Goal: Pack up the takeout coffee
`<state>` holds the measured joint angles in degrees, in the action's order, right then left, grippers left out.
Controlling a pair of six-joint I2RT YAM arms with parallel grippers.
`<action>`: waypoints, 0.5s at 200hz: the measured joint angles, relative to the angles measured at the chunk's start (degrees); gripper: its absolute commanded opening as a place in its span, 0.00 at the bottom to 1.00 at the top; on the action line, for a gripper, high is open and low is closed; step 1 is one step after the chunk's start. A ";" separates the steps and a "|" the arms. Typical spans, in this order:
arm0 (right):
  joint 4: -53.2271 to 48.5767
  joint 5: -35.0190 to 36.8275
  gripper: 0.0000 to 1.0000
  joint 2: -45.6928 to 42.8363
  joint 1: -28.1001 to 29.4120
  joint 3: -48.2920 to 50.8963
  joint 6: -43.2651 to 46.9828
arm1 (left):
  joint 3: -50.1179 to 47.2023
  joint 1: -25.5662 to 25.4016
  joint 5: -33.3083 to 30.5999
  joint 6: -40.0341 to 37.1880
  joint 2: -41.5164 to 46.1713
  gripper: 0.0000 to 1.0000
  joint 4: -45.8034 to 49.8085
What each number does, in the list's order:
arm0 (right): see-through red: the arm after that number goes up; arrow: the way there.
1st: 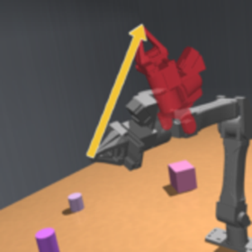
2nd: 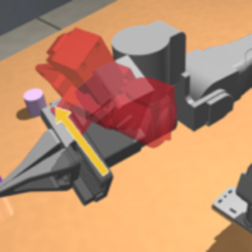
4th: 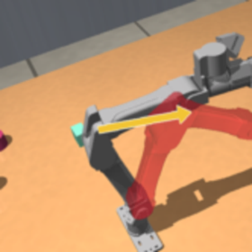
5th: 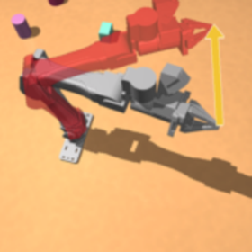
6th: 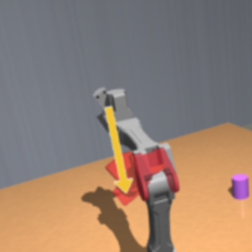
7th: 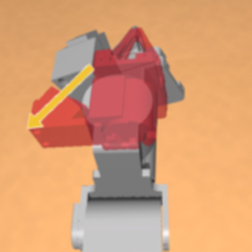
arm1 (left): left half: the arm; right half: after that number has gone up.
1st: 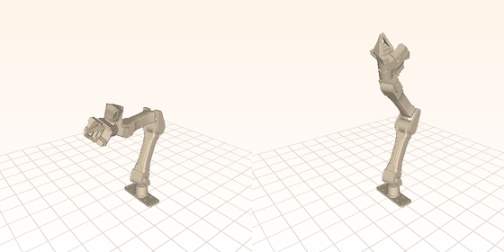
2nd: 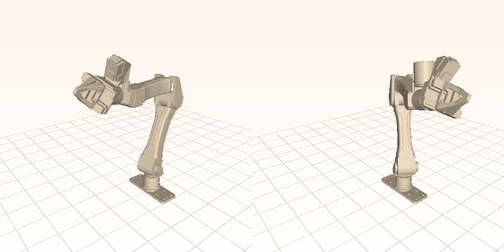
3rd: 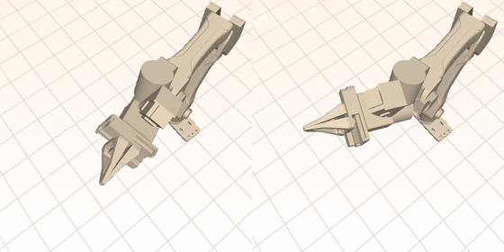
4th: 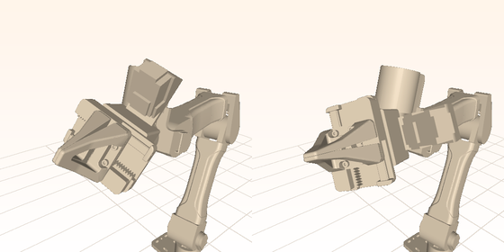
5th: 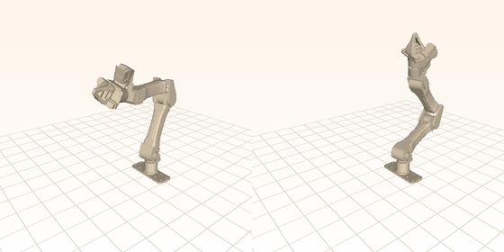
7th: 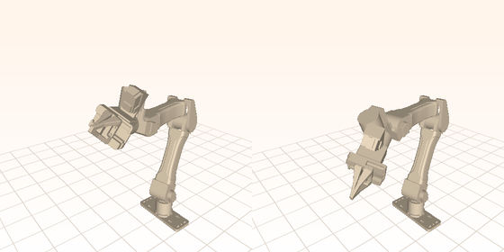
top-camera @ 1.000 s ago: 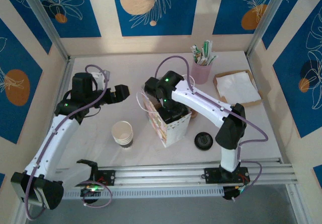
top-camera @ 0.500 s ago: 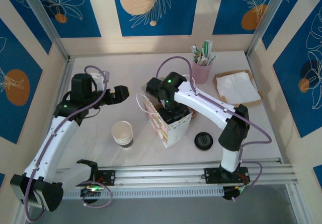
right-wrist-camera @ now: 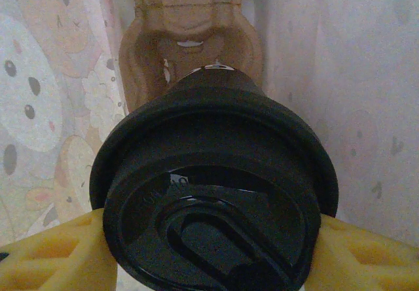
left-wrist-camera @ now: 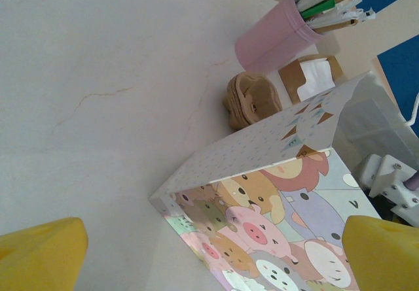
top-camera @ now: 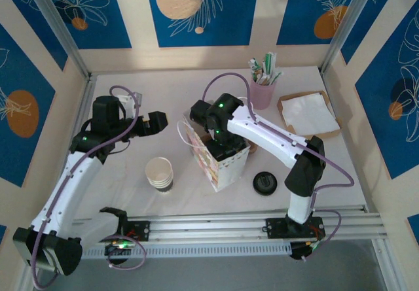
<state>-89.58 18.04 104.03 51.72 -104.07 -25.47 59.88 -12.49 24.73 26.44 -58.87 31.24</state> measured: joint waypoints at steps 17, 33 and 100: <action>0.00 0.00 0.62 0.00 0.00 0.00 -0.02 | 0.00 0.00 0.00 0.00 0.31 1.00 0.11; 0.00 0.00 0.61 0.00 0.02 0.00 0.00 | 0.00 0.00 0.00 -0.02 0.33 1.00 0.13; 0.00 0.00 0.61 -0.02 0.02 0.00 0.00 | -0.13 0.00 0.00 0.00 0.33 1.00 0.13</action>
<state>-89.58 18.04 104.01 51.75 -104.07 -25.47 59.75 -12.49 24.73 26.44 -58.54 31.38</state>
